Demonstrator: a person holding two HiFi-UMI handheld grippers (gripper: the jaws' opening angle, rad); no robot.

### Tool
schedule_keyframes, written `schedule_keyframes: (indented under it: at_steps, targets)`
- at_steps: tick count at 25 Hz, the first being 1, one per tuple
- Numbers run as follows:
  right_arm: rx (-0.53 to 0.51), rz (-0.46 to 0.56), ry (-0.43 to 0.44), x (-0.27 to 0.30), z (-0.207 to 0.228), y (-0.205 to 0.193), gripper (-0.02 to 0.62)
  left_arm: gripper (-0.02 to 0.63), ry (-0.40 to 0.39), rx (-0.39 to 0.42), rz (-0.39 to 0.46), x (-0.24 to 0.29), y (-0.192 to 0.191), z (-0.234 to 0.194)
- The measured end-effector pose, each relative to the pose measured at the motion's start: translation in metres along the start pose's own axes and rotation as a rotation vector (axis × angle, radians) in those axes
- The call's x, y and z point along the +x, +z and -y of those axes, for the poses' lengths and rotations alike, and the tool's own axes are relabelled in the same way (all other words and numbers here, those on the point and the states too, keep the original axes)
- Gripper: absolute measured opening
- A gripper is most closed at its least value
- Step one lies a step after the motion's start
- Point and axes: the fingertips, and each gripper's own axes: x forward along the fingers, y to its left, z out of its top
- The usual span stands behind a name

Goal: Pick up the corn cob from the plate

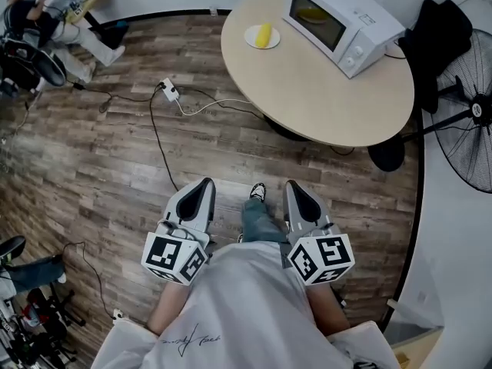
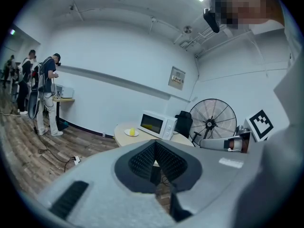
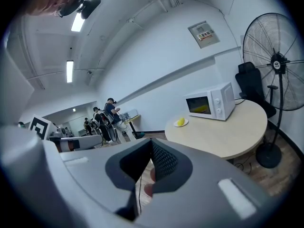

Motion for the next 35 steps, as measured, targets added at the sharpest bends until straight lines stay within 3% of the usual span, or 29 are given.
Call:
schedule_keyframes:
  at_steps: [16,27,35]
  targets:
    - [-0.006,-0.006,0.024,0.09,0.028,0.049,0.012,-0.009,0.019,0.008,0.009,0.08,0.046,-0.045]
    - [-0.014,0.018,0.042,0.137,0.065,0.084,0.014,-0.009,0.015,0.033,0.038,0.145,0.074,-0.056]
    - [-0.009,0.025,0.047,0.158,0.084,0.096,0.014,-0.009,0.015,0.032,0.013,0.178,0.076,-0.056]
